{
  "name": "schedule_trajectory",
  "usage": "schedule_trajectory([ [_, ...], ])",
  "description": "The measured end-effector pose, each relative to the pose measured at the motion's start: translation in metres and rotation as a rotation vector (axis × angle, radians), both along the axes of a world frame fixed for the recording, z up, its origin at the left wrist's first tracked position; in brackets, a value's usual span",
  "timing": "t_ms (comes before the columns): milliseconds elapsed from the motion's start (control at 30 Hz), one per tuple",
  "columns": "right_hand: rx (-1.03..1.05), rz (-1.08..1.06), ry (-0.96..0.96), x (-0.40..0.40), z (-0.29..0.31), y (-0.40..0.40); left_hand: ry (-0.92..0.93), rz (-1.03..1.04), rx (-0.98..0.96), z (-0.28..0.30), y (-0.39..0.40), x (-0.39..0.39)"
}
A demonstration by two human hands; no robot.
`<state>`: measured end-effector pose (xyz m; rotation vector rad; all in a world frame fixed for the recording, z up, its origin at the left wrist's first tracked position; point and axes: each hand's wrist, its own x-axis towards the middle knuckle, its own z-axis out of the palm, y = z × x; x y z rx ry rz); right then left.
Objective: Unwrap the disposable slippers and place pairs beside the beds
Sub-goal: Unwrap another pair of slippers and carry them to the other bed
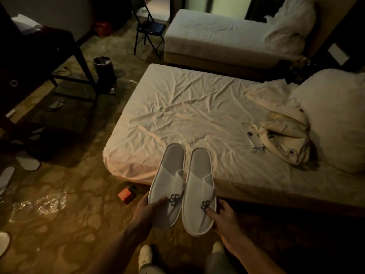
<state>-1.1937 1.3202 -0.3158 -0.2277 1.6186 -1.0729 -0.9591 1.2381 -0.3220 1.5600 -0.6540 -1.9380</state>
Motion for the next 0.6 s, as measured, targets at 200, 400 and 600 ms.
schedule_trajectory([
  [200, -0.002, 0.295, -0.078, -0.082, -0.035, 0.0, -0.04, 0.117, -0.097, -0.009, 0.035, -0.06],
  [400, 0.064, 0.625, -0.122, -0.155, -0.045, 0.027, -0.071, 0.252, 0.019, -0.012, 0.113, -0.113],
  [600, 0.131, 0.785, -0.095, -0.16, -0.044, 0.036, -0.08, 0.326, 0.069, -0.014, 0.166, -0.124],
])
